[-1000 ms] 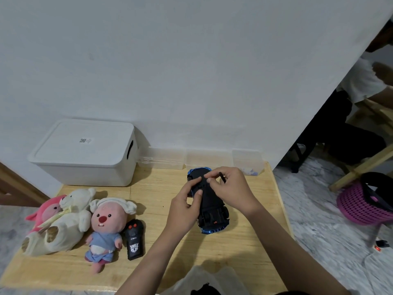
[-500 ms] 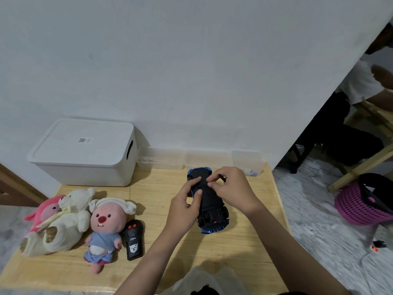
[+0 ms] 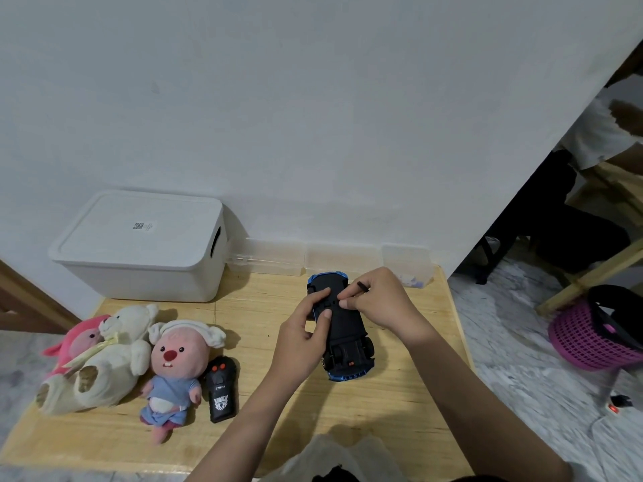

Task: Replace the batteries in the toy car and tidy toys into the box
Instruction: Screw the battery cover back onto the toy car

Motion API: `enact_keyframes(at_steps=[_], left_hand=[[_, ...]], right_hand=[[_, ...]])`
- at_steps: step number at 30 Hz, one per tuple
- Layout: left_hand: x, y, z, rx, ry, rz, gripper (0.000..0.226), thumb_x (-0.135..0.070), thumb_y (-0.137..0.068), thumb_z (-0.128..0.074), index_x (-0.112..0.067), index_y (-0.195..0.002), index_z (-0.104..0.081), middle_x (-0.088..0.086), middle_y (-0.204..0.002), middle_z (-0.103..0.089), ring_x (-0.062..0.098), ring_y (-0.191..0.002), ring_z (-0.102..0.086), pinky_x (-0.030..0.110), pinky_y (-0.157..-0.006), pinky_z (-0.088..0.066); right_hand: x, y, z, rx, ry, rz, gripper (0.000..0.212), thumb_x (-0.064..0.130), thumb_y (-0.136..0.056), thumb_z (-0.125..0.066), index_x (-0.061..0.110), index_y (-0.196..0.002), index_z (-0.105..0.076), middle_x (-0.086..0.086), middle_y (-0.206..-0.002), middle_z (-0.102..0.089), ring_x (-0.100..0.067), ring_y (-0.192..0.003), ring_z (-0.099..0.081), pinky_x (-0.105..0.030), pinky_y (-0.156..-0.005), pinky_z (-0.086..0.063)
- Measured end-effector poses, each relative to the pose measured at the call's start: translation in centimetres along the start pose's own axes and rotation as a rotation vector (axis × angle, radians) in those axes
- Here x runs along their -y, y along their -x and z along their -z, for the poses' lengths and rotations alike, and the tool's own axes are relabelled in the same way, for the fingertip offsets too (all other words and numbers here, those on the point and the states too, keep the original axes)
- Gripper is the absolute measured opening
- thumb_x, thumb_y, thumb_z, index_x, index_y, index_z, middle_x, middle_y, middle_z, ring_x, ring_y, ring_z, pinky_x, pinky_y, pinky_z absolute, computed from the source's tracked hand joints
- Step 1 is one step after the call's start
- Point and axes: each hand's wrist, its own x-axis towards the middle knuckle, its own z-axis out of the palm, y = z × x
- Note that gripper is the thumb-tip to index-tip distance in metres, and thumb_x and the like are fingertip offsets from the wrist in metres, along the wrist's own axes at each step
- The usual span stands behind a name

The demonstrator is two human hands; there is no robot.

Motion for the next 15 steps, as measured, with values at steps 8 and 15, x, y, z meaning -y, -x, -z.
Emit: enact_keyframes(at_steps=[8,15], left_hand=[[-0.3,0.17,0.15,0.022,0.019,-0.015,0.033,-0.017,-0.094,-0.055,-0.031,-0.124,-0.057,-0.015,-0.106,-0.063,-0.004,-0.072,-0.061,0.045,-0.063,-0.058],[-0.28,0.28,0.3,0.017,0.029,-0.036,0.033,-0.015,-0.094,-0.055,-0.031,-0.123,-0.057,-0.015,-0.104,-0.064,-0.002,-0.075,-0.063,0.043,-0.063,-0.059]], right_hand=[[0.27,-0.05,0.2,-0.001,-0.104,-0.092,0.015,0.001,-0.069,-0.079,0.015,-0.068,-0.075,-0.006,-0.075,-0.071,-0.019,-0.079,-0.069,-0.037,-0.08,-0.058],[0.36,0.27,0.14,-0.04,-0.108,-0.089,0.015,0.004,-0.066,-0.083,0.014,-0.063,-0.073,0.002,-0.065,-0.067,-0.016,-0.071,-0.067,-0.035,-0.072,-0.057]])
